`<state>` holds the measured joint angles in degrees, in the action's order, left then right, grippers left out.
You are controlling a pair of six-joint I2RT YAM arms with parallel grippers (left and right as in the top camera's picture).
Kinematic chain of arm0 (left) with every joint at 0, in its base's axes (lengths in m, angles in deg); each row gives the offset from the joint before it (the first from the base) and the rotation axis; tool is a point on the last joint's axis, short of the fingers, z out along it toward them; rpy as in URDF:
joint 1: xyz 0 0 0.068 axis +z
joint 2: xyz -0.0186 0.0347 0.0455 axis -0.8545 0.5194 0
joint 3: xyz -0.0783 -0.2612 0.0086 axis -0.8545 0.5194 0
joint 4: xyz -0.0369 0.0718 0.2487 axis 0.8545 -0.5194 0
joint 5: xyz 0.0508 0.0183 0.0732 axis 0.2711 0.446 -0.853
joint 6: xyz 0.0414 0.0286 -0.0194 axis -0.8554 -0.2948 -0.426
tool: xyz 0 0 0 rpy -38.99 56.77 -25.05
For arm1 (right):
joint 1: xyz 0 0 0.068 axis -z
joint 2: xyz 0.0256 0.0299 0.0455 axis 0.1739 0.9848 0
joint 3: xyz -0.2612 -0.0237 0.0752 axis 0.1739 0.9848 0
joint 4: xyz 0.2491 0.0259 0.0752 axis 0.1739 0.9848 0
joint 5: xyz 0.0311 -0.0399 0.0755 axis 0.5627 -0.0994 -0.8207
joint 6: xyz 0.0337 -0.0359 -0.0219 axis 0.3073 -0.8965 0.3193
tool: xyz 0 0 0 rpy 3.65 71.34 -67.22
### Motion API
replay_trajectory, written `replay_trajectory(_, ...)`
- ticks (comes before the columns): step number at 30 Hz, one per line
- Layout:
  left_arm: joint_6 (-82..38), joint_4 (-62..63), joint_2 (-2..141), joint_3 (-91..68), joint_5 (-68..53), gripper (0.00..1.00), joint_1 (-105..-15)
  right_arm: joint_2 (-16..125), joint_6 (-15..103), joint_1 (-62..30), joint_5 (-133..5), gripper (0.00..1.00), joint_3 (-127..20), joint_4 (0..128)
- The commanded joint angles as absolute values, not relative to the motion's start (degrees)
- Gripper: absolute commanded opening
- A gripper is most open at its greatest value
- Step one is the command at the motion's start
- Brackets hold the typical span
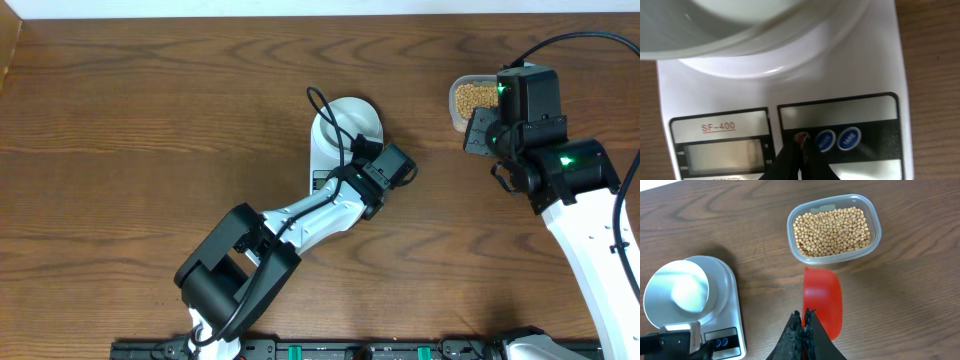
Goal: Scoop item into bowl and weigh 50g on scale
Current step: 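Withdraw the left gripper back from the scale toward the front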
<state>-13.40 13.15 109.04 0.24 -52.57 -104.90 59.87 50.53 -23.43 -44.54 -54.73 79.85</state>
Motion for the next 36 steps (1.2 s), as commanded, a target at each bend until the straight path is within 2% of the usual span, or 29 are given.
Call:
replay_trajectory(1,-13.8,13.0,106.3,-0.4,-51.4,0.07,-104.2,59.1,49.7,-23.2,-43.5,0.01,-55.9,79.9)
replay_trajectory(9,-13.8,10.5,100.9,-0.4,-51.4,0.07,-101.0,59.1,49.7,-23.2,-43.5,0.01,-55.9,79.5)
replay_trajectory(29,-13.8,7.6,100.9,-0.2,-51.4,0.07,-100.5,59.1,49.7,-23.2,-43.5,0.01,-55.9,79.5)
replay_trajectory(34,-13.8,1.1,99.6,-0.2,-50.5,0.07,-97.0,59.1,49.3,-23.2,-42.8,0.01,-55.9,79.7)
replay_trajectory(36,-17.3,-0.8,98.8,-0.2,-46.8,0.07,-95.1,59.1,49.3,-23.2,-42.6,0.01,-55.9,79.6)
